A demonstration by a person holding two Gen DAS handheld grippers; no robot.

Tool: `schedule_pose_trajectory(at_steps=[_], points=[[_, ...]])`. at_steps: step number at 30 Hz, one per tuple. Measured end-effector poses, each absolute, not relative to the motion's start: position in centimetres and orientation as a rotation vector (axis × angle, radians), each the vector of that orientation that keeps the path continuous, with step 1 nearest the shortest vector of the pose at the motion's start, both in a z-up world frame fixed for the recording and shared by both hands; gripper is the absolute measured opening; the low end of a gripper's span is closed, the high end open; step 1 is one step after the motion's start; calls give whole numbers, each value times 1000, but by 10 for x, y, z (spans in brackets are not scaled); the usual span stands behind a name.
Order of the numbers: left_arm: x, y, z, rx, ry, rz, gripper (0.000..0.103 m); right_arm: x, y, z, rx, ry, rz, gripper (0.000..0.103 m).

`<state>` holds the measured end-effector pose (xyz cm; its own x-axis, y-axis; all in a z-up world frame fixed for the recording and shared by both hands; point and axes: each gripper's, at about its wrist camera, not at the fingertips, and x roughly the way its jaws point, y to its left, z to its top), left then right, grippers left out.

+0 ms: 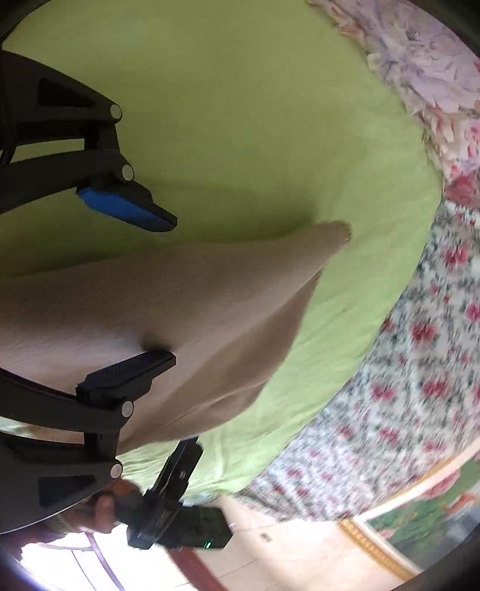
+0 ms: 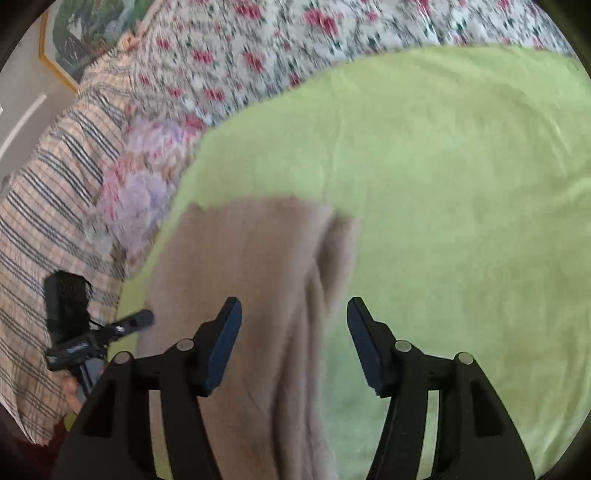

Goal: Fold small clothes

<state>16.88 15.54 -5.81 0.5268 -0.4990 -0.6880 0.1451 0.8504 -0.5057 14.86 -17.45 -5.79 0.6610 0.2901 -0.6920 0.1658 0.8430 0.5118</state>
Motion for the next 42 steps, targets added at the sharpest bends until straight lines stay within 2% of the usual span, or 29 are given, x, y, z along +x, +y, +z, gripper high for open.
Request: schedule_pose_trajectory(at_steps=[1,2,3,4,5,6,8,14,18,20,25,31,36,38,39,40,42], points=[[177,157,-59,-424,942,-382,67,156,-176,-60,590,863,76,48],[184,157,-59,-430,942,-368,67,169,-176,-67,592,892,65,42],[190,156,-61,-429,946,-357,67,179,-174,-72,594,910,54,24],[196,154,-62,-424,954,-344,66,184,-175,-76,599,919,54,10],[200,152,-63,-414,956,-331,60,186,-176,-74,596,902,61,9],[204,148,-63,-402,959,-323,53,183,-177,-66,578,861,70,8],[207,142,-63,-373,949,-323,49,173,-181,-50,544,794,71,8],[218,103,-69,-173,954,-241,47,192,-186,-90,469,932,-7,8],[202,102,-53,-94,933,-244,47,175,-196,-73,533,895,-11,14],[180,106,-41,-70,913,-264,47,154,-189,-57,545,876,17,17],[97,125,-29,-72,865,-349,45,74,-161,-38,598,837,66,35],[11,119,-61,-68,924,-397,45,8,-139,-55,680,852,69,38],[-9,103,-89,-23,942,-358,45,6,-122,-74,661,899,81,38],[-5,98,-92,1,927,-303,42,12,-115,-76,639,908,99,35],[-3,97,-91,-5,919,-292,34,15,-112,-75,626,909,102,15],[1,99,-89,-28,906,-278,31,17,-111,-71,621,903,109,6],[7,109,-85,-103,895,-248,26,14,-111,-54,618,845,133,6]])
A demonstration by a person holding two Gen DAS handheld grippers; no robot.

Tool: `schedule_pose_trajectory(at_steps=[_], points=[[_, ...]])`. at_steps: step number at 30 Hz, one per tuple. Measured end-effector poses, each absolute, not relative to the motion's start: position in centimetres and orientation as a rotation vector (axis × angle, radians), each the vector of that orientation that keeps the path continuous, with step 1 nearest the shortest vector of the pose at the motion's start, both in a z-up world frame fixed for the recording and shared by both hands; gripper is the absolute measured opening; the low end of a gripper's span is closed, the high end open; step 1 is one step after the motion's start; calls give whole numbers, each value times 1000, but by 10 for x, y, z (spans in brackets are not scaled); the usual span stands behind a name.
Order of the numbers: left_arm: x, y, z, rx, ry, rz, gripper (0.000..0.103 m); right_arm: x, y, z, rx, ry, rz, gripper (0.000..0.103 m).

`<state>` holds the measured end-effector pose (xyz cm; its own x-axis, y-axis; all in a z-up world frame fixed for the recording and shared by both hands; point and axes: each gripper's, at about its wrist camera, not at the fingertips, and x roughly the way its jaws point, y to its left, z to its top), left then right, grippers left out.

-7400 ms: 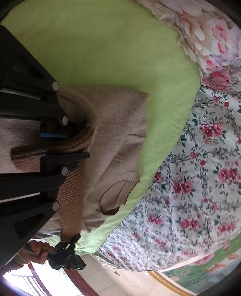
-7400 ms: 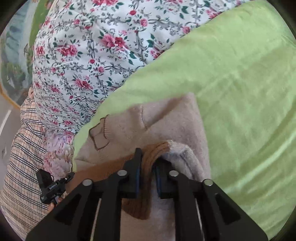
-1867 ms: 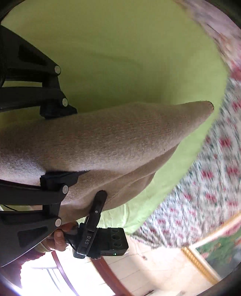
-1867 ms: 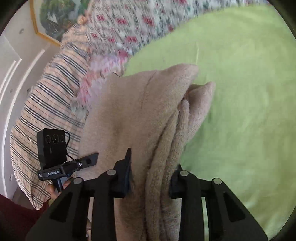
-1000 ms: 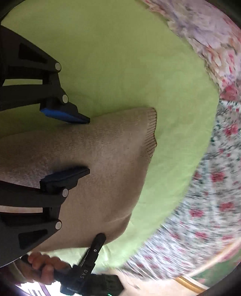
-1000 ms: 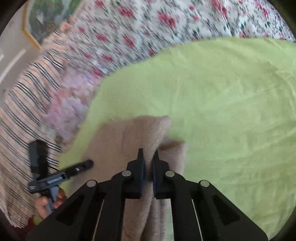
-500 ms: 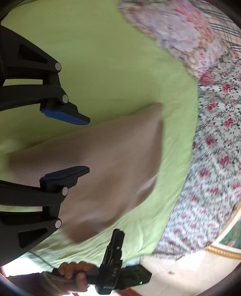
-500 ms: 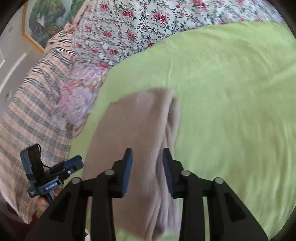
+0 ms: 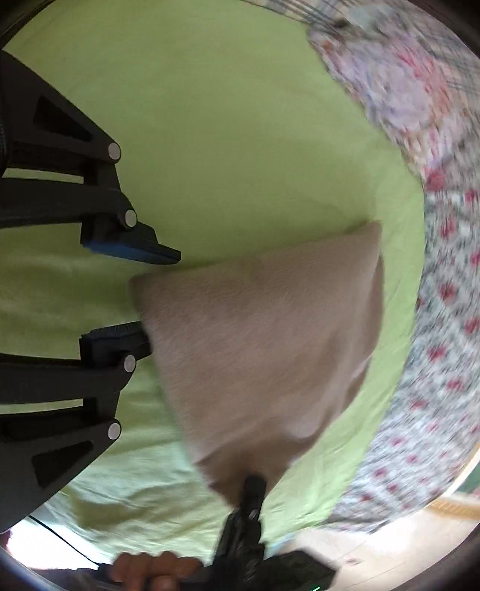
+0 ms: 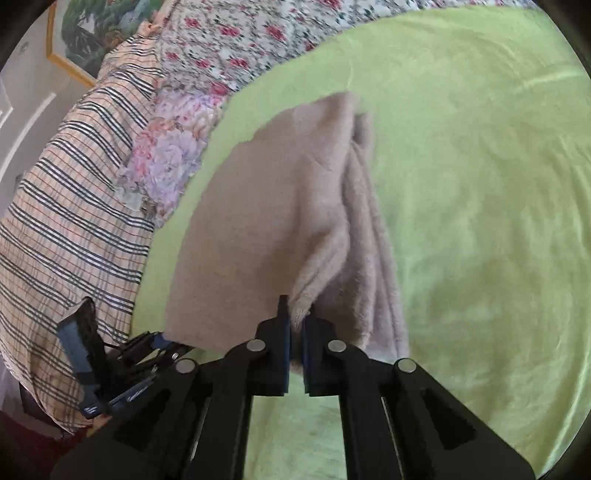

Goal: Fold small clothes

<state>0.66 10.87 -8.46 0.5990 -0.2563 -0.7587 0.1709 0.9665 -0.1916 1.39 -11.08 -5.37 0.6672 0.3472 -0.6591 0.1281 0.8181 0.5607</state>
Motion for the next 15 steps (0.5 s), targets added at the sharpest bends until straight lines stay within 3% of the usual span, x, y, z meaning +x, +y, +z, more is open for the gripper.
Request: schedule_pose_trajectory(at_steps=[4,9,15], points=[[6,117,-86,-163,901,-185,19,7,-115,-31,515,821,79,5],[10,108,-102,-164,974,-174,18,12,-128,-93,434,1018,-73,5],[12,108,-103,-175,996,-204,18,17,-131,-100,430,1019,-117,5]])
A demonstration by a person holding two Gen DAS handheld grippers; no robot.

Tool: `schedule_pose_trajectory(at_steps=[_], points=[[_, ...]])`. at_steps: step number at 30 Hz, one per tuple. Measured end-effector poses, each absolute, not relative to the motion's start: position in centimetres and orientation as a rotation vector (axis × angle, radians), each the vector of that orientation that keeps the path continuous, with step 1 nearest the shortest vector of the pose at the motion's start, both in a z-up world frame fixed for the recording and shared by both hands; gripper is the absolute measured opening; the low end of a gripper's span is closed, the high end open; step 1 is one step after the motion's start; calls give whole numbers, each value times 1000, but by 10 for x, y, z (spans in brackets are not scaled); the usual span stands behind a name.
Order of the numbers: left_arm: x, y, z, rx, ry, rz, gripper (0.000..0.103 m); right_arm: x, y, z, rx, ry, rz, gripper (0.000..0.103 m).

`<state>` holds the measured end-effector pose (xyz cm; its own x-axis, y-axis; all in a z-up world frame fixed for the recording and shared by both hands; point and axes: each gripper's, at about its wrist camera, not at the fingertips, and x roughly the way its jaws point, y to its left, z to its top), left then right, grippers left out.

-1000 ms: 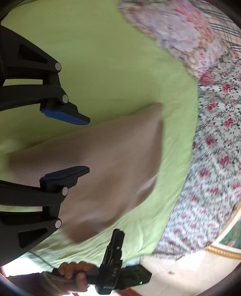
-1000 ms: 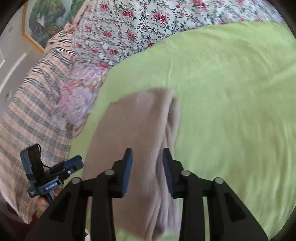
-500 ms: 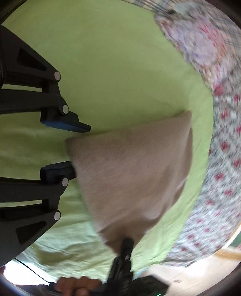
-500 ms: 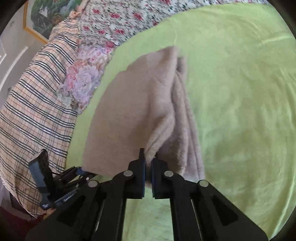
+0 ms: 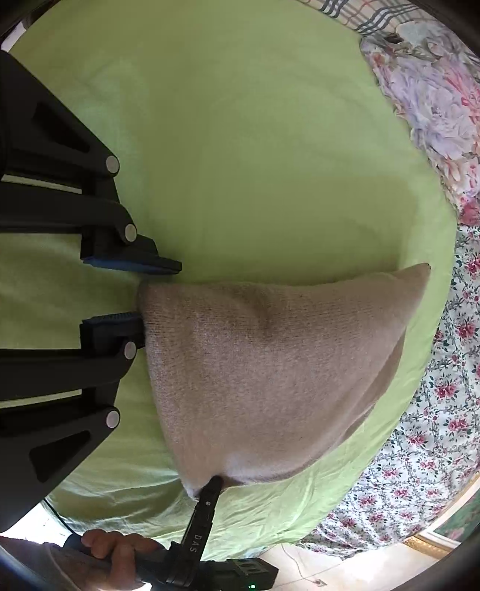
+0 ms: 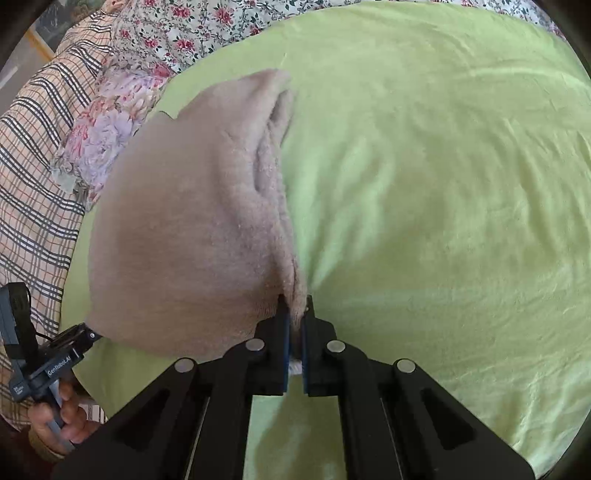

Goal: Fold small clothes

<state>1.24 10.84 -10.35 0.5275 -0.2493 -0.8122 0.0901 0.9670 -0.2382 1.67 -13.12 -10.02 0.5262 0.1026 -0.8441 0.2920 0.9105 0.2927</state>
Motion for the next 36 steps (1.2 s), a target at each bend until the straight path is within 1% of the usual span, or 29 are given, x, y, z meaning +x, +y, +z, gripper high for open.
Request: schedule_pose_trajectory(at_steps=[2,3,4,5,9,11,14,19,22,23,25,26,27,30,32,33,34,36], points=[[13,109,-102,-158,1005,-234,18,16,-131,-100,412,1027,-122,6],[12,111,-102,-146,1007,-252,18,14,-131,-99,413,1026,-135,14],[7,112,-100,-144,1007,-274,18,12,-134,-97,422,1024,-147,27],[4,116,-99,-148,1013,-304,18,12,-138,-96,432,1019,-146,30],[-10,133,-82,-169,1028,-379,17,-3,-158,-68,483,945,-154,33],[-6,139,-64,-185,993,-409,17,-2,-162,-46,478,876,-138,33],[25,135,-40,-211,925,-446,17,22,-159,-28,504,794,-50,33],[96,118,-21,-268,849,-509,18,91,-134,-35,514,800,58,33],[141,111,-29,-280,885,-498,18,124,-130,-49,490,858,67,33],[153,112,-37,-276,909,-470,16,129,-133,-57,471,881,43,33],[175,113,-58,-285,985,-451,13,142,-145,-78,438,946,5,26],[181,113,-68,-291,999,-443,6,147,-152,-88,440,959,-10,22],[184,114,-74,-295,999,-450,6,149,-158,-91,451,955,-7,16],[186,112,-72,-285,994,-444,5,153,-165,-91,484,953,-7,8],[182,109,-67,-264,981,-433,6,149,-164,-87,483,947,-12,7],[177,106,-64,-253,971,-432,4,146,-162,-83,484,938,-11,7],[170,106,-59,-250,957,-442,4,144,-162,-79,482,928,-5,11],[149,110,-55,-256,938,-485,4,127,-156,-66,466,901,3,12]])
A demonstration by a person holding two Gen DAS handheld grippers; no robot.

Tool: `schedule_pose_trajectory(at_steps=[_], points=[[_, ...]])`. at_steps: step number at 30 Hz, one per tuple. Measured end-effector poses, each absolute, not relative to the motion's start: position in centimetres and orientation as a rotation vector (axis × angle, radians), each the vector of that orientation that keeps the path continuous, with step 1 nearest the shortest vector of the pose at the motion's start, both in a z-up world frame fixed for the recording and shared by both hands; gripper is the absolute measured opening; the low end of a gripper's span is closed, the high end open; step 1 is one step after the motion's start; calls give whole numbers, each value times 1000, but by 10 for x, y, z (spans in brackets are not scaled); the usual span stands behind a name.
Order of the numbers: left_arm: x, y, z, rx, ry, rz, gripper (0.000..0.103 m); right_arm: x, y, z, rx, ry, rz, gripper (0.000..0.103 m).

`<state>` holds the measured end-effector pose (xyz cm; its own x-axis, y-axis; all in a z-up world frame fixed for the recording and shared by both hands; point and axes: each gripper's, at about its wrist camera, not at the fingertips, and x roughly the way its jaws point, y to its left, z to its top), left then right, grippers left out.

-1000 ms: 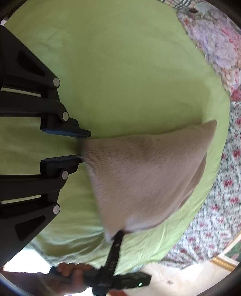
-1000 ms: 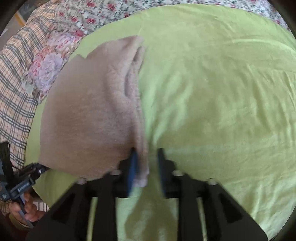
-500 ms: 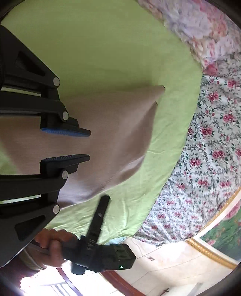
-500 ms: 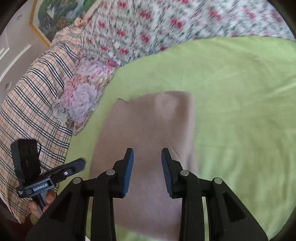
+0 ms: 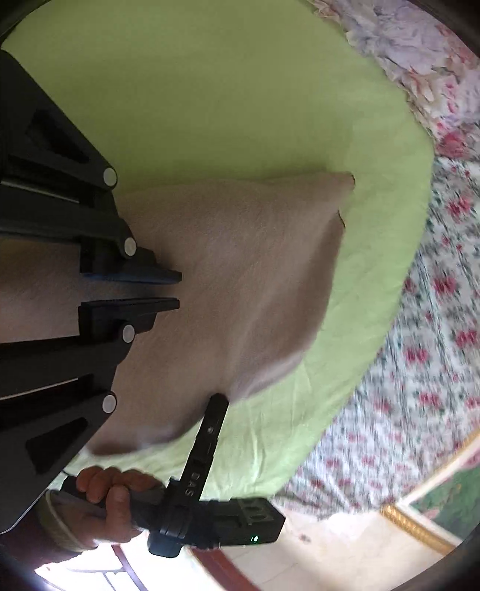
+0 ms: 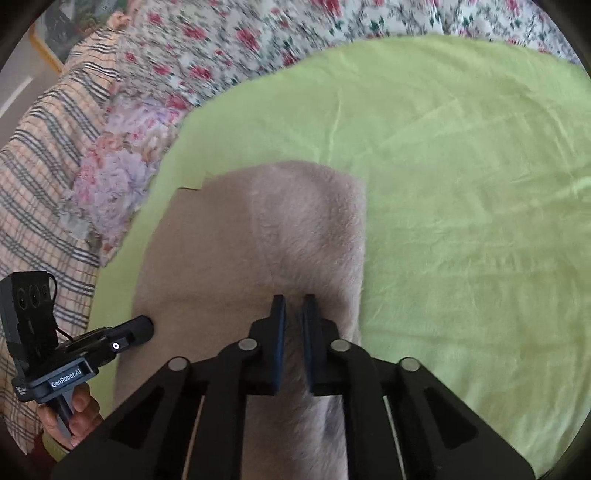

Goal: Fold small clothes

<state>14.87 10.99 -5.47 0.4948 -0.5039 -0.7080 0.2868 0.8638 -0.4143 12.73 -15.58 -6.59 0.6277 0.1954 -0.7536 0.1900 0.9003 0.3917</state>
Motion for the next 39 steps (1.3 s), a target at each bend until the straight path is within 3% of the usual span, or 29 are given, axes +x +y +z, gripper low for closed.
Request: schedule_pose_trajectory(at_steps=[5,11,17,20,21,31,34,36,39], points=[[94,111,-51,-232,911,-543,5,76,-128,-51,458,873,101,12],[51,110,-84,-186,982,-529,8,35,-118,-90,389,995,16,12],[40,113,-88,-182,980,-513,8,21,-127,-92,478,956,-2,12],[33,112,-82,-156,963,-518,11,14,-115,-85,436,946,-5,19],[32,112,-84,-153,967,-518,11,13,-113,-87,421,955,-12,25],[22,112,-85,-147,983,-490,12,-5,-110,-84,406,955,-44,26],[14,118,-72,-141,958,-482,19,-12,-111,-77,404,936,-45,26],[10,122,-65,-125,942,-452,39,-17,-113,-72,405,922,-49,27],[6,130,-56,-120,915,-409,48,-18,-112,-64,405,901,-45,27]])
